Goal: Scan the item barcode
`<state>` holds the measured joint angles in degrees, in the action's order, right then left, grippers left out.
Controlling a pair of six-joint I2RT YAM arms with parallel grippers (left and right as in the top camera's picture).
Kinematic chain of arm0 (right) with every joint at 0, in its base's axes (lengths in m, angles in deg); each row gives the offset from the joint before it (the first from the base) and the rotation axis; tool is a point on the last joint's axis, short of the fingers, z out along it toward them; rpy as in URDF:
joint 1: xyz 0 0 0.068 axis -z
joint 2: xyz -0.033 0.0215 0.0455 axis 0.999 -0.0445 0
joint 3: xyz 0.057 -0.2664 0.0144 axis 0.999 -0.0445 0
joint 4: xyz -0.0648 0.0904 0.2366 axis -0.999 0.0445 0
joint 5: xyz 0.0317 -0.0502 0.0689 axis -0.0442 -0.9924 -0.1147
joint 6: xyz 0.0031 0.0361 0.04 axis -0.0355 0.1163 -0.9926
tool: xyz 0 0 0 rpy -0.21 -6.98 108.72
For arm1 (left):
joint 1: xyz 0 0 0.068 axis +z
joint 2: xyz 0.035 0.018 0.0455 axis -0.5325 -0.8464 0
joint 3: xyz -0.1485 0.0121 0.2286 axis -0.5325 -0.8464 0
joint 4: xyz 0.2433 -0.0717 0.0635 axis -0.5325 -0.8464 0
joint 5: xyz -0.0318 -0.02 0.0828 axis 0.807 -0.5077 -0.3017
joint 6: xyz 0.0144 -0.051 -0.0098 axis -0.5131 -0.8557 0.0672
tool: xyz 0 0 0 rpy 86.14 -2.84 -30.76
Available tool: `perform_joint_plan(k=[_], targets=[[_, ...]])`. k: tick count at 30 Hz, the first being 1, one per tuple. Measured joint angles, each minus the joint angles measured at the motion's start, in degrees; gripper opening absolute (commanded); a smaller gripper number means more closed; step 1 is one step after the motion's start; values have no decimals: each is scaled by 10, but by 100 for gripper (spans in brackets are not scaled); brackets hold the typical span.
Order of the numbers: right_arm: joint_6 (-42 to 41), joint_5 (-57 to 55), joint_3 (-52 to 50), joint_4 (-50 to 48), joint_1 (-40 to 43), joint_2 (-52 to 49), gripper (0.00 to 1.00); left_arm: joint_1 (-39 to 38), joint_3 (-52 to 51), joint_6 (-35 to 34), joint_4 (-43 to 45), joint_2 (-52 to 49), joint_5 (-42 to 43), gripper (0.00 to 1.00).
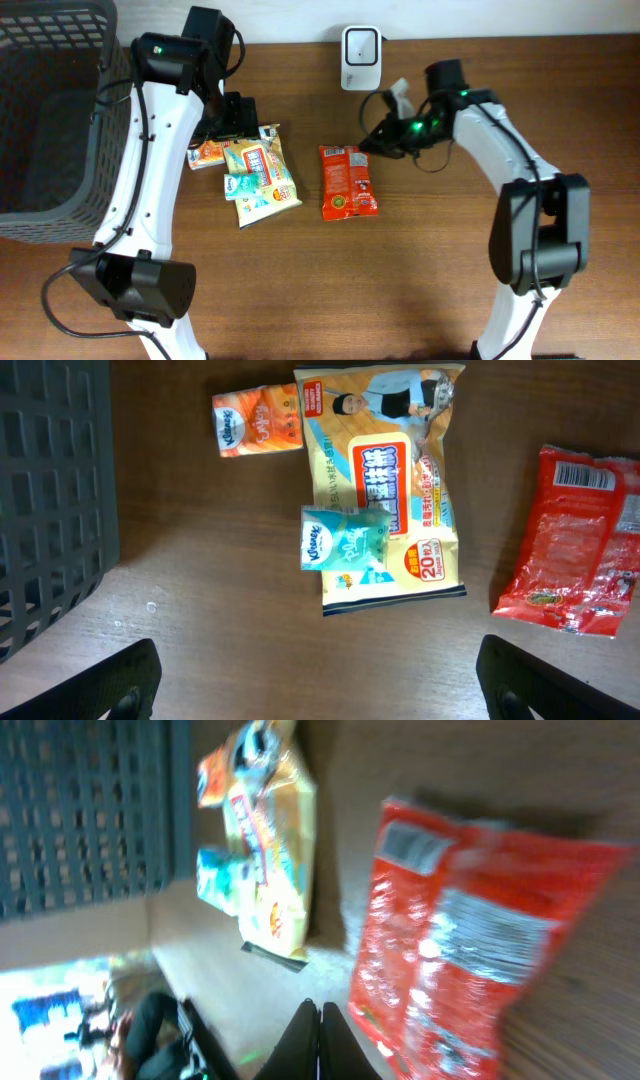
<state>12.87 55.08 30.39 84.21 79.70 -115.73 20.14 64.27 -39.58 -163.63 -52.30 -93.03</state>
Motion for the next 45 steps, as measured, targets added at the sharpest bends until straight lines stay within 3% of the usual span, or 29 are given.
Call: perform_joint_plan(k=[4, 10, 17, 26, 36, 45], targets=[[-8, 66, -21, -89, -25, -61, 4, 0, 0, -2, 0, 0, 0, 99], [-26, 125, -28, -129, -17, -153, 4, 0, 0, -2, -3, 0, 0, 99], [-15, 131, -28, -88, 10, -147, 4, 0, 0, -2, -4, 0, 0, 99], [43, 96, -34, 23, -7, 5, 4, 0, 0, -2, -4, 0, 0, 99], [11, 75, -92, -76, -54, -101, 4, 0, 0, -2, -6, 0, 0, 99], [9, 80, -88, -34, -23, -92, 4, 0, 0, -2, -6, 0, 0, 99]])
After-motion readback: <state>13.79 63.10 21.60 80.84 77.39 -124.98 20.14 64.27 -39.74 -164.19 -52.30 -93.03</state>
